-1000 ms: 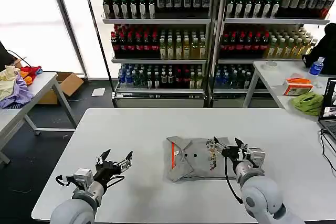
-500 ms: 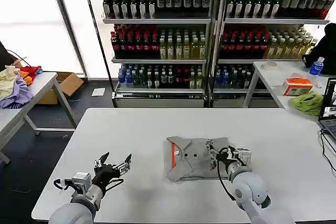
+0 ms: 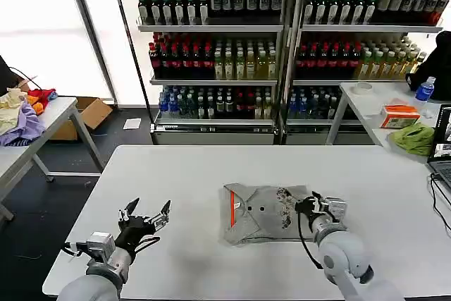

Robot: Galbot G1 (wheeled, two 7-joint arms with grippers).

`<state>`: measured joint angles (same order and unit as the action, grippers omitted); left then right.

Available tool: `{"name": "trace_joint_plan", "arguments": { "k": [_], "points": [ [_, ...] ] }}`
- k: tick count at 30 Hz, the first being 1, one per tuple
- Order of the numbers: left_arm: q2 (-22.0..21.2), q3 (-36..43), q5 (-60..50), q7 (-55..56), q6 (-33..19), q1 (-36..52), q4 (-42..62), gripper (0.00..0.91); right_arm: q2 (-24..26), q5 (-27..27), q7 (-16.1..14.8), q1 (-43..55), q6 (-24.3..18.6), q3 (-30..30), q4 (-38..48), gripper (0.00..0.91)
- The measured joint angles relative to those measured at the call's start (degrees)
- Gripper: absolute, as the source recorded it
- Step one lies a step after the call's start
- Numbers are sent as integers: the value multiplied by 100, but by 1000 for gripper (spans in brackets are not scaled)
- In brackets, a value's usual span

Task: Fold and organize the clothes.

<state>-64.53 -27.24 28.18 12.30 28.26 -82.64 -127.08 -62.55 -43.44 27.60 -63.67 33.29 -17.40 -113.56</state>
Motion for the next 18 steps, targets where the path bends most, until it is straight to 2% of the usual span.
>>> {"name": "trace_joint_plan", "arguments": {
  "k": [9, 18],
  "points": [
    [-106, -117, -306, -38, -361, -52, -181, 907, 91, 1048, -254, -657, -36, -1315, -853, 907],
    [-109, -129, -364, 77, -551, 22, -211, 907, 51, 1425, -329, -1287, -102, -2445, -1246, 907]
  ]
}}
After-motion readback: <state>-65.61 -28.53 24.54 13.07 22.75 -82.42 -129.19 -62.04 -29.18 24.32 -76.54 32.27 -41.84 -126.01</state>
